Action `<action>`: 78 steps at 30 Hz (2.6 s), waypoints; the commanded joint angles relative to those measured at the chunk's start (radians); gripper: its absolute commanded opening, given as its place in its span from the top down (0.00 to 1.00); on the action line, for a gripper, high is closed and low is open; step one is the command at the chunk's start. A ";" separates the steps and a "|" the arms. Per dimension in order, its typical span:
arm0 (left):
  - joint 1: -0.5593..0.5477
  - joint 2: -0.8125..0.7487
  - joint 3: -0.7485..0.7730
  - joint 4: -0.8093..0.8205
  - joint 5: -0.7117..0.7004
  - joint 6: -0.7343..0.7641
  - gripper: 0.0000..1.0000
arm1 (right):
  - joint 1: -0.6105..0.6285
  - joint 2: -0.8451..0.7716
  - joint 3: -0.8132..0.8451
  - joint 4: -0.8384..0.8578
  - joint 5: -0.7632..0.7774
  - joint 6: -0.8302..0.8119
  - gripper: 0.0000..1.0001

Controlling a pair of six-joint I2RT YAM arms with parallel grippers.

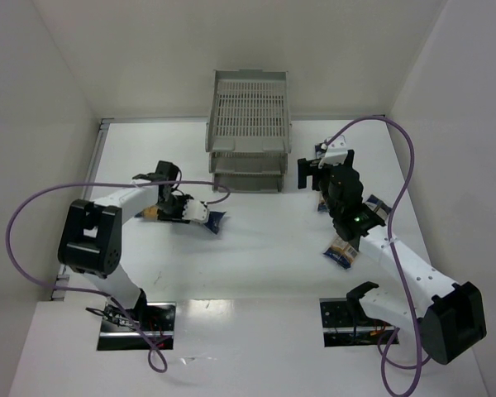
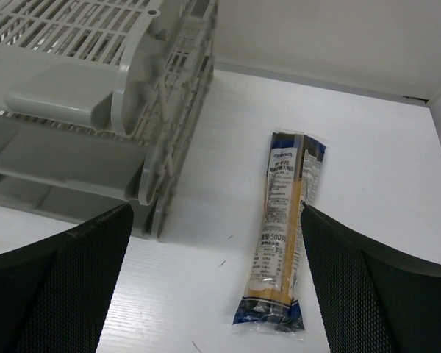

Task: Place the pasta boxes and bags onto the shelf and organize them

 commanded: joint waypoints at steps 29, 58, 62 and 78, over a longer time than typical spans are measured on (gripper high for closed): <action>-0.155 -0.574 0.239 0.265 0.283 -1.437 1.00 | -0.006 -0.183 0.093 -0.110 0.162 0.137 0.00; -0.176 0.265 1.151 0.620 0.266 -2.156 0.92 | 0.003 -0.226 -0.045 -0.080 0.216 0.185 0.00; -0.186 0.276 1.131 0.559 0.197 -2.113 0.75 | 0.003 -0.217 -0.057 -0.057 0.216 0.145 0.00; -0.186 0.293 1.140 0.563 0.128 -1.982 0.22 | 0.003 -0.219 -0.088 -0.038 0.230 0.143 0.00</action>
